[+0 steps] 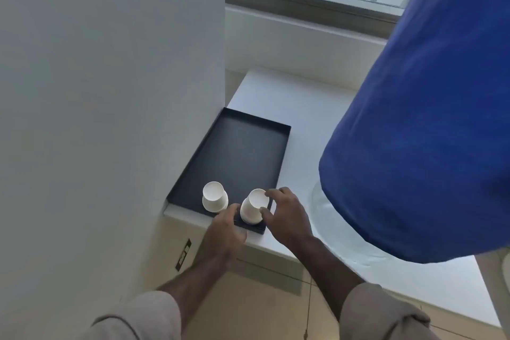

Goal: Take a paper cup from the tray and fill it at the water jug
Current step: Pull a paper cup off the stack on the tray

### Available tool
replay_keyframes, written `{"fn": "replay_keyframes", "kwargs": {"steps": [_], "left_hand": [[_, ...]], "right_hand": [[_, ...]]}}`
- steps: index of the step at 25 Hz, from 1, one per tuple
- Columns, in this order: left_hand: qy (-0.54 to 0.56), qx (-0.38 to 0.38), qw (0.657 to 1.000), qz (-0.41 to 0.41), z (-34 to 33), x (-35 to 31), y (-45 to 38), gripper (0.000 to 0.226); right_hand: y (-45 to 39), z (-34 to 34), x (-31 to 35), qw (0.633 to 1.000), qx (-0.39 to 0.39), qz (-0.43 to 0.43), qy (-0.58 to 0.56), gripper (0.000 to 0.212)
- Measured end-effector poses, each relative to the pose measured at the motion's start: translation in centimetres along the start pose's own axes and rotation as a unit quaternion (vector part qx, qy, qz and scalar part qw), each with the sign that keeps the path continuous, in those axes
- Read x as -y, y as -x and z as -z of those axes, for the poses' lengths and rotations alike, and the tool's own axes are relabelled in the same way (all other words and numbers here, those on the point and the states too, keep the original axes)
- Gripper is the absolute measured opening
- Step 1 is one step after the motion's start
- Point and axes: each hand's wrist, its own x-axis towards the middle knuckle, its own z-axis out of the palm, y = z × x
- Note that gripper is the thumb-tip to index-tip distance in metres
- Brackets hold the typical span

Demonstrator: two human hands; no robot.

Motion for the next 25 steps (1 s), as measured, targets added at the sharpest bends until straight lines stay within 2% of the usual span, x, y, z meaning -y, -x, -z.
{"fn": "replay_keyframes", "kwargs": {"steps": [3, 6, 8, 13, 25], "left_hand": [[0.051, 0.018, 0.998, 0.031, -1.4, 0.3, -1.2, 0.059], [0.072, 0.034, 0.996, 0.047, -2.2, 0.5, -2.4, 0.080], [0.074, 0.038, 0.996, 0.040, -2.5, 0.7, -3.1, 0.091], [0.073, -0.007, 0.997, 0.026, -3.5, 1.0, -4.2, 0.096], [0.042, 0.018, 0.998, 0.033, -4.3, 2.1, -5.2, 0.099]], "right_hand": [[-2.3, -1.9, 0.3, 0.999, 0.037, -0.028, 0.002, 0.051], [-3.7, -3.4, 0.1, 0.994, 0.093, -0.049, 0.014, 0.063], [-4.3, -4.2, 0.1, 0.992, 0.109, -0.063, 0.009, 0.061], [-4.6, -5.4, -0.4, 0.993, 0.087, -0.077, -0.007, 0.053], [-4.2, -3.1, 0.6, 0.997, 0.038, -0.061, 0.013, 0.049]]}}
